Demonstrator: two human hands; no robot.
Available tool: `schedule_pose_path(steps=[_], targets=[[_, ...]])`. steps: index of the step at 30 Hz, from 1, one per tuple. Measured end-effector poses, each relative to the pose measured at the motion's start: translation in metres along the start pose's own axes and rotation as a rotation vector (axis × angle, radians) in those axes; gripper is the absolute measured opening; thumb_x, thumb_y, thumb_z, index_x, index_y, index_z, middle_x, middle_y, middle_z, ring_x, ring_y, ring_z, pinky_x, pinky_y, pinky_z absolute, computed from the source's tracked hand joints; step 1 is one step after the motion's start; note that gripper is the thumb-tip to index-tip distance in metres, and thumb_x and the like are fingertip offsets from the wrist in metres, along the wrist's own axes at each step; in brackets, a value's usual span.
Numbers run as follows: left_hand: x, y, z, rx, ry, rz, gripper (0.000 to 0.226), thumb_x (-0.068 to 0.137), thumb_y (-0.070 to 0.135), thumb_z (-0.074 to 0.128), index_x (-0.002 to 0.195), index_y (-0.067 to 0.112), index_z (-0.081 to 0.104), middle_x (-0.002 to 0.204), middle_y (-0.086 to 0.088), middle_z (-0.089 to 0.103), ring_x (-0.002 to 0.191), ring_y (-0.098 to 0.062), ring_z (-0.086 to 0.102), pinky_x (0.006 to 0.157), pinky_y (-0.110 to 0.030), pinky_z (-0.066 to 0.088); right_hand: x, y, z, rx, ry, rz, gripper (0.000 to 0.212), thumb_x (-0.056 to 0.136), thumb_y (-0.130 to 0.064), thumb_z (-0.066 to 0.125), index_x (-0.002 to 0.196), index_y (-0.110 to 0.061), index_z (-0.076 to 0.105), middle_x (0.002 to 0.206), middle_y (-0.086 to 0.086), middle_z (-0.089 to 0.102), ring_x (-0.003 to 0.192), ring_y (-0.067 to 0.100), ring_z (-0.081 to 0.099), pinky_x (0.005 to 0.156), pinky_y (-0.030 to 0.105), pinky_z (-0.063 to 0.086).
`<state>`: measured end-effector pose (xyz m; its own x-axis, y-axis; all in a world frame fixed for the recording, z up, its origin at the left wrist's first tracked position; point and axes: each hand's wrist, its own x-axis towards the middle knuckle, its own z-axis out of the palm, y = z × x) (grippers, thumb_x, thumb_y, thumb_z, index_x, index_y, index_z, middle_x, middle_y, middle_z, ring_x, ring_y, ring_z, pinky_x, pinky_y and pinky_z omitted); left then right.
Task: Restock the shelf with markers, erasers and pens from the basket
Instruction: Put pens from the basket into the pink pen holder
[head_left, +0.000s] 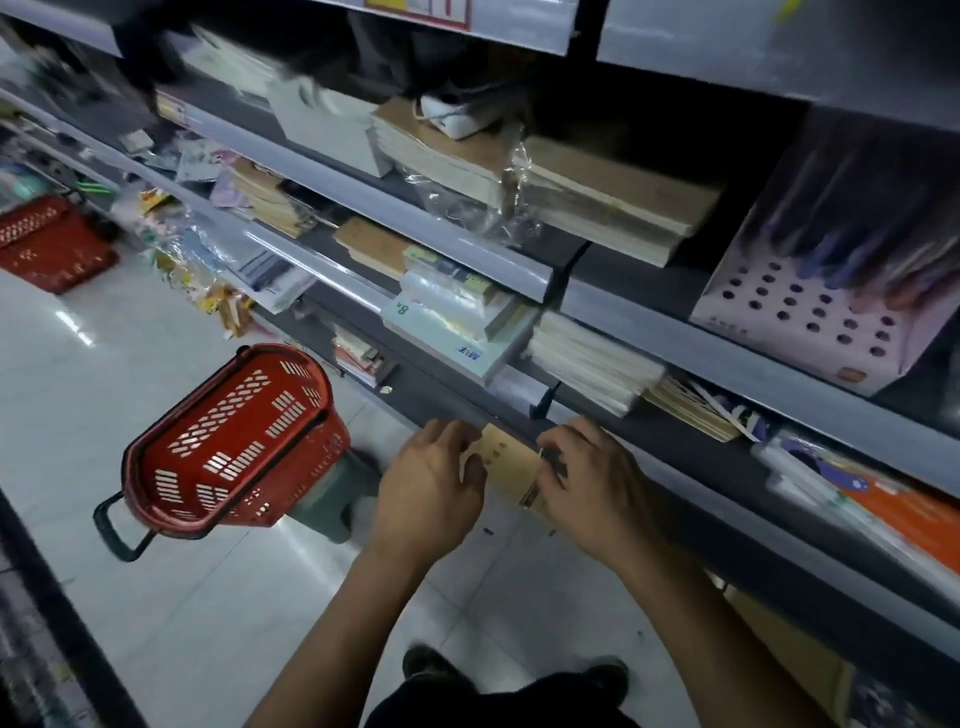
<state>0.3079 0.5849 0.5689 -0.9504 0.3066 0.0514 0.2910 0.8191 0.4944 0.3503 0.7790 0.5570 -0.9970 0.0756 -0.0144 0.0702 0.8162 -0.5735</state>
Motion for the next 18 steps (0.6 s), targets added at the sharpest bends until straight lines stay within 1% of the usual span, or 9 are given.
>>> schedule_pose_path(steps=[1,3,7,8,11,13,15,16,18], targets=[[-0.002,-0.011,-0.006,-0.013,0.003,-0.010,0.026,0.099,0.025,0.063,0.124,0.024,0.067,0.115,0.004,0.066,0.088,-0.009,0.061,0.066,-0.014,0.043,0.001,-0.010,0.006,0.000,0.001,0.003,0.013,0.100,-0.025,0.060,0.111,-0.022,0.066,0.113,-0.006,0.056,0.095,0.007,0.056,0.071,0.008,0.035],[-0.007,-0.037,-0.018,-0.029,0.007,-0.044,0.025,0.100,0.027,0.060,0.124,0.026,0.065,0.116,0.006,0.065,0.093,-0.011,0.062,0.070,-0.024,0.053,0.005,-0.031,0.020,-0.031,0.001,0.001,0.011,0.100,-0.025,0.059,0.107,-0.023,0.066,0.110,-0.007,0.056,0.095,0.009,0.057,0.070,0.012,0.034],[-0.022,-0.101,-0.050,-0.033,0.029,-0.135,0.021,0.100,0.029,0.056,0.117,0.022,0.065,0.113,0.003,0.065,0.097,-0.017,0.063,0.076,-0.040,0.059,0.021,-0.087,0.058,-0.064,-0.023,-0.040,0.010,0.100,-0.029,0.057,0.106,-0.026,0.065,0.111,-0.009,0.054,0.093,0.010,0.056,0.066,0.009,0.031],[-0.026,-0.118,-0.058,-0.034,0.038,-0.158,0.022,0.100,0.029,0.056,0.118,0.021,0.065,0.114,0.002,0.065,0.098,-0.019,0.064,0.078,-0.041,0.059,0.026,-0.102,0.068,-0.054,-0.026,-0.060,0.012,0.099,-0.029,0.058,0.107,-0.025,0.066,0.112,-0.008,0.056,0.094,0.011,0.057,0.068,0.012,0.036],[-0.041,-0.170,-0.087,-0.058,0.076,-0.228,0.030,0.100,0.027,0.055,0.128,0.023,0.066,0.123,0.003,0.066,0.106,-0.018,0.065,0.085,-0.039,0.059,0.042,-0.148,0.101,-0.061,-0.048,-0.117,0.017,0.098,-0.032,0.061,0.112,-0.024,0.068,0.118,-0.006,0.059,0.096,0.015,0.060,0.073,0.028,0.045],[-0.052,-0.204,-0.105,-0.073,0.100,-0.279,0.028,0.098,0.027,0.056,0.123,0.025,0.070,0.123,0.006,0.066,0.108,-0.017,0.064,0.086,-0.036,0.058,0.054,-0.177,0.121,-0.071,-0.078,-0.150,0.019,0.098,-0.035,0.060,0.114,-0.025,0.066,0.117,-0.006,0.059,0.094,0.017,0.061,0.073,0.033,0.050],[-0.061,-0.235,-0.121,-0.083,0.119,-0.342,0.022,0.096,0.028,0.057,0.114,0.027,0.071,0.120,0.009,0.067,0.103,-0.014,0.064,0.080,-0.035,0.057,0.066,-0.203,0.139,-0.091,-0.104,-0.195,0.020,0.099,-0.036,0.059,0.113,-0.026,0.066,0.112,-0.007,0.059,0.094,0.017,0.061,0.076,0.036,0.054],[-0.066,-0.248,-0.128,-0.087,0.140,-0.376,0.020,0.096,0.028,0.058,0.111,0.027,0.070,0.118,0.009,0.067,0.097,-0.013,0.062,0.073,-0.032,0.054,0.071,-0.214,0.148,-0.096,-0.114,-0.218,0.020,0.099,-0.036,0.059,0.113,-0.025,0.067,0.111,-0.007,0.059,0.096,0.016,0.060,0.077,0.036,0.053],[-0.073,-0.272,-0.138,-0.083,0.184,-0.437,0.012,0.094,0.031,0.058,0.104,0.030,0.066,0.110,0.009,0.066,0.085,-0.011,0.058,0.060,-0.025,0.042,0.082,-0.235,0.164,-0.099,-0.146,-0.255,0.021,0.099,-0.036,0.059,0.113,-0.024,0.069,0.111,-0.007,0.061,0.098,0.015,0.061,0.080,0.034,0.053]])
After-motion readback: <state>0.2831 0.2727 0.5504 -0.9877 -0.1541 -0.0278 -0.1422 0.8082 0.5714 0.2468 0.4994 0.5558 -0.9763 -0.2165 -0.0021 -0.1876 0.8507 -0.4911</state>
